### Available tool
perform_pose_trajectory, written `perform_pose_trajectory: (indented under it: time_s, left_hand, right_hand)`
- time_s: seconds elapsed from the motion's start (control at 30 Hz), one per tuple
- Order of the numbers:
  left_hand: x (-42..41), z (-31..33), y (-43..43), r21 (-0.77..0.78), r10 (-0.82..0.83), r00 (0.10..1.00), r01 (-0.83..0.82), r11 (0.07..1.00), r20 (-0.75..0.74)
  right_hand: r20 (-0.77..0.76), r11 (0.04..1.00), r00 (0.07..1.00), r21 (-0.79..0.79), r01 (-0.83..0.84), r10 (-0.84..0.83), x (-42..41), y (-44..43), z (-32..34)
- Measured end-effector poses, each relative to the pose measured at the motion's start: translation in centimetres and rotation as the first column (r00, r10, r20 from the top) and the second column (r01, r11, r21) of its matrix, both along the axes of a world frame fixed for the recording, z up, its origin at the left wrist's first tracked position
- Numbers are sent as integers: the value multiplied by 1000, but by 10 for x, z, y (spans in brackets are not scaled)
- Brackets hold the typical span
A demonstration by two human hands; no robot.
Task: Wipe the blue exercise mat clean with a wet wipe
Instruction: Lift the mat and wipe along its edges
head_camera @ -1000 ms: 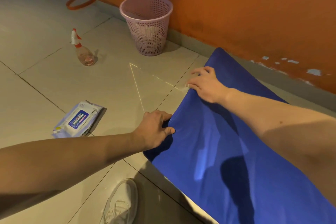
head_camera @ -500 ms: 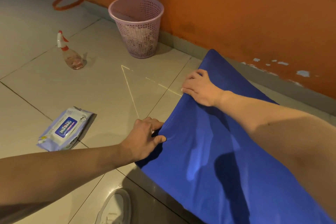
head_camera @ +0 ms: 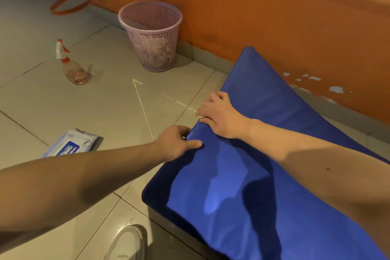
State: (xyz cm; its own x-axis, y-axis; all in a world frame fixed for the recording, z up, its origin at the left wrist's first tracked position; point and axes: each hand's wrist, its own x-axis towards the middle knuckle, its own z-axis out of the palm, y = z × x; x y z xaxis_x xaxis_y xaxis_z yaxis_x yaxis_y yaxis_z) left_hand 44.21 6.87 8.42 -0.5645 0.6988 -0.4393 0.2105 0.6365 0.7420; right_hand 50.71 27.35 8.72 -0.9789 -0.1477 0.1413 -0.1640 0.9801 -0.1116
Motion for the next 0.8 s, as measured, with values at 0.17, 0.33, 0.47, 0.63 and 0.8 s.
perform_pose_trajectory:
  time_s: [0.17,0.33,0.47,0.63,0.8]
  left_hand:
    - [1,-1,22,28,-82,985,87,996,-153]
    - [6,2,25,65,-160,923,195,979,-350]
    - [8,4,23,136,-169,915,232,963,-365]
    - [1,-10,4,155,-180,863,282,947,-473]
    - [-1,-30,-3,202,-169,837,313,928,-521]
  right_hand:
    - [-97,998,995,-50,-36,31,14,10,2]
    - [-135,999,991,41,-16,21,8,45,5]
    - [-104,978,972,-21,209,-210,-5,79,19]
    - [-198,999,980,-42,15,-23,2,38,16]
    - [-84,993,990,37,-110,113,11,30,3]
